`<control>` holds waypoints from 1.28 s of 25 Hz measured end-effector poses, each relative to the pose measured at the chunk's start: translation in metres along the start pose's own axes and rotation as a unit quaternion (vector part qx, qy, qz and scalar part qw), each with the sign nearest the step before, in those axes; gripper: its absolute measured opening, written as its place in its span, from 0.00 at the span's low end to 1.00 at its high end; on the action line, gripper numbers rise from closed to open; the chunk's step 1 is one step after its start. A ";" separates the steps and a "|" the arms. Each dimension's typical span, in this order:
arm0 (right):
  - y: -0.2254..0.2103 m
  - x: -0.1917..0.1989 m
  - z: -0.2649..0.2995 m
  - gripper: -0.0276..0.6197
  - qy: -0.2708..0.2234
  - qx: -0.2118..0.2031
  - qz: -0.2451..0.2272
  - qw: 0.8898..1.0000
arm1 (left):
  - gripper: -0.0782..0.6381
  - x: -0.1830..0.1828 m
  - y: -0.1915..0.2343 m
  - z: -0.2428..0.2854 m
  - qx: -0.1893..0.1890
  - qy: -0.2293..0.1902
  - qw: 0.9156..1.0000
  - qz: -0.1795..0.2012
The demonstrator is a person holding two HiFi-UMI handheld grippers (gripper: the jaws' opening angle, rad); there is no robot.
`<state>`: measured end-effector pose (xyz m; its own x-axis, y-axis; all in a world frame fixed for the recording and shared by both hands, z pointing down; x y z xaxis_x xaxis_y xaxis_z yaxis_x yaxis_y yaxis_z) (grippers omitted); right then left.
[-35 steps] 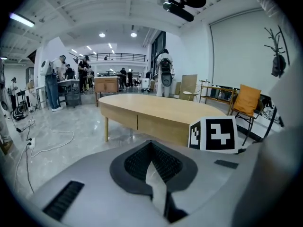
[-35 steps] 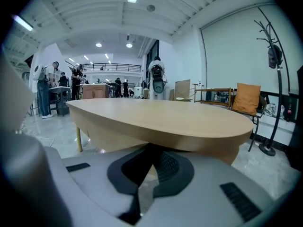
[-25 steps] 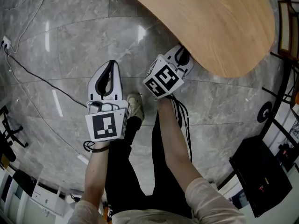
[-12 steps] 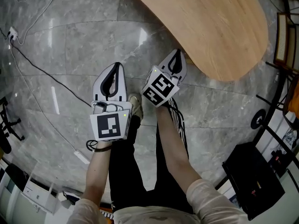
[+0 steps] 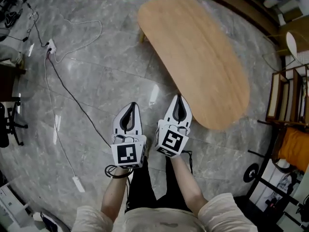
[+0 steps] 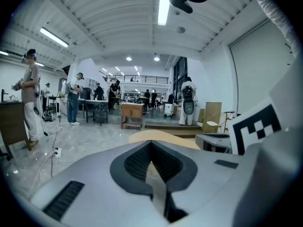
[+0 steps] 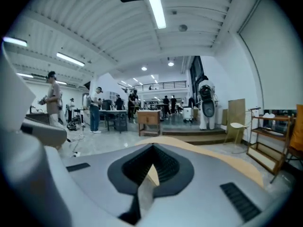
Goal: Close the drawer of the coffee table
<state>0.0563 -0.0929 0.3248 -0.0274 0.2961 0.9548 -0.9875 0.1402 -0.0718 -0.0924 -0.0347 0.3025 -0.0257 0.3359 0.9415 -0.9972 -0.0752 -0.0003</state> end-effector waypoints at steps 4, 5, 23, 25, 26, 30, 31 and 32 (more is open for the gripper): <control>0.031 -0.100 -0.024 0.05 -0.032 -0.096 0.000 0.995 | 0.12 -0.081 0.011 -0.039 -0.043 -0.041 0.998 0.030; 0.040 -0.121 -0.035 0.05 -0.039 -0.118 -0.001 0.992 | 0.12 -0.097 0.014 -0.053 -0.053 -0.046 0.997 0.026; 0.092 -0.209 -0.196 0.05 -0.080 -0.374 -0.120 0.916 | 0.12 -0.185 0.004 -0.196 -0.162 -0.125 0.979 -0.003; 0.092 -0.208 -0.197 0.05 -0.080 -0.380 -0.107 0.915 | 0.12 -0.188 0.002 -0.199 -0.164 -0.127 0.978 0.003; 0.092 -0.208 -0.196 0.05 -0.078 -0.379 -0.101 0.917 | 0.12 -0.190 0.002 -0.199 -0.164 -0.128 0.978 0.006; 0.086 -0.213 -0.196 0.05 -0.081 -0.373 -0.095 0.919 | 0.12 -0.196 -0.002 -0.201 -0.165 -0.132 0.977 0.013; 0.084 -0.214 -0.198 0.05 -0.082 -0.372 -0.093 0.920 | 0.12 -0.197 -0.004 -0.201 -0.165 -0.132 0.977 0.014; 0.082 -0.214 -0.199 0.05 -0.083 -0.371 -0.091 0.920 | 0.12 -0.197 -0.007 -0.202 -0.164 -0.133 0.977 0.015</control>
<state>0.0124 0.0431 0.0570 0.0439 0.0631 0.9970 -0.6016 0.7985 -0.0240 -0.0946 0.0890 0.0487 -0.0786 0.0798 0.9937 -0.9665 0.2381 -0.0956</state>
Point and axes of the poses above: the fingertips, and each gripper's own axes: z forward along the fingers, y to its left, x out of its underside, the point moved 4 cm from there along -z, backward along the fingers, and after that the axes turned 3 degrees about z, right-handed, at the moved point
